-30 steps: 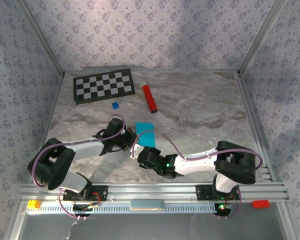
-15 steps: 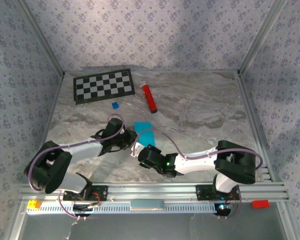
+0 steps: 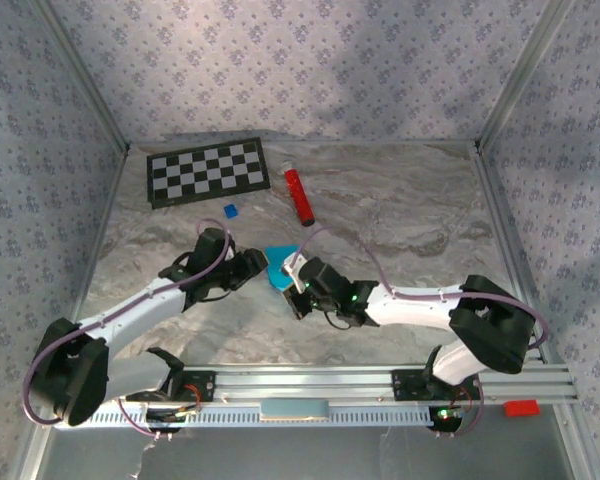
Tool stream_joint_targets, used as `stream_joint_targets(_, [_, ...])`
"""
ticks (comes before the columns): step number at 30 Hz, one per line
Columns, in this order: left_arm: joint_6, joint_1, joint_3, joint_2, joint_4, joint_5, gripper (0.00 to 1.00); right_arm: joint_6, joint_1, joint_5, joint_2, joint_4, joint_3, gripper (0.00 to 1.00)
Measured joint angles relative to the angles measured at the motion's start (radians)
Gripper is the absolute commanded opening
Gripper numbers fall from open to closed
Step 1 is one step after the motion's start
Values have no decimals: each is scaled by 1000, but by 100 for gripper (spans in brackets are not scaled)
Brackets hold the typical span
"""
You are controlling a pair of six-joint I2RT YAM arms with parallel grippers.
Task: Fold a paper plane with a square sheet of paper (pick it up from the middle)
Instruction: Third fold the triangle at the center of the table.
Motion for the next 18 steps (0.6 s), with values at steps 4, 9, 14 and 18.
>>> stream_joint_targets(4, [23, 31, 4, 0, -15, 11, 46, 92, -98, -189, 1, -22, 0, 0])
stream_joint_targets(9, [46, 53, 38, 17, -20, 39, 42, 190, -173, -385, 20, -8, 0, 0])
stream_joint_targets(14, [72, 55, 114, 116, 6, 90, 33, 251, -178, -494, 37, 27, -3, 0])
stream_joint_targets(18, [82, 55, 168, 215, 47, 136, 25, 286, -172, -525, 44, 69, -24, 0])
